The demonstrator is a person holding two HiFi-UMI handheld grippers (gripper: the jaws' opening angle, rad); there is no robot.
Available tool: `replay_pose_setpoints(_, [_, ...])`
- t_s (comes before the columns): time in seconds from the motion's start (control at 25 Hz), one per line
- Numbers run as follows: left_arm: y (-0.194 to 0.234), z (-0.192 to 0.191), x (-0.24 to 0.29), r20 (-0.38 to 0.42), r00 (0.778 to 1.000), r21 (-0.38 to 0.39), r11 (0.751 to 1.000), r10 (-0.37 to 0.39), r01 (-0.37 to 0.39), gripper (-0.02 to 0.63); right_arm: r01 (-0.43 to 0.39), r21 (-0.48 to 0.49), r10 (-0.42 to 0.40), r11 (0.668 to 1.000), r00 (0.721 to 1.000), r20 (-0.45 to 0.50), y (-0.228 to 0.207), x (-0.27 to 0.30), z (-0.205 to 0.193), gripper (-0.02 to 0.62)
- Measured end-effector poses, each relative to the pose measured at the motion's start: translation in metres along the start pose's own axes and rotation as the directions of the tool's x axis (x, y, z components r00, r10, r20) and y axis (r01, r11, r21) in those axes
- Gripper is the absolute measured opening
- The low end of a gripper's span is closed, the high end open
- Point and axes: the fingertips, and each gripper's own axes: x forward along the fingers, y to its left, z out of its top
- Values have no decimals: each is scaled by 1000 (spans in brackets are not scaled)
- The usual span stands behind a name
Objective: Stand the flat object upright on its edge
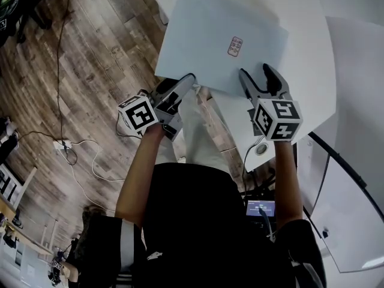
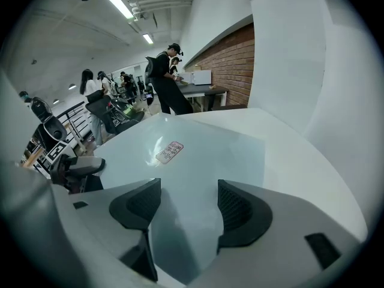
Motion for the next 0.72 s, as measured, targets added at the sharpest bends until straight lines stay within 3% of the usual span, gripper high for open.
replay_pose_setpoints(0.48, [0, 1, -1, 4, 1000, 50, 999, -14, 14, 311, 2, -4, -2, 1000, 1000, -7, 0, -1, 2, 302])
replay_pose_setpoints(0.72, [-7, 4, -1, -5, 1000, 73, 997, 22, -21, 311, 0, 14, 0, 1000, 1000, -1, 0, -1, 1, 302])
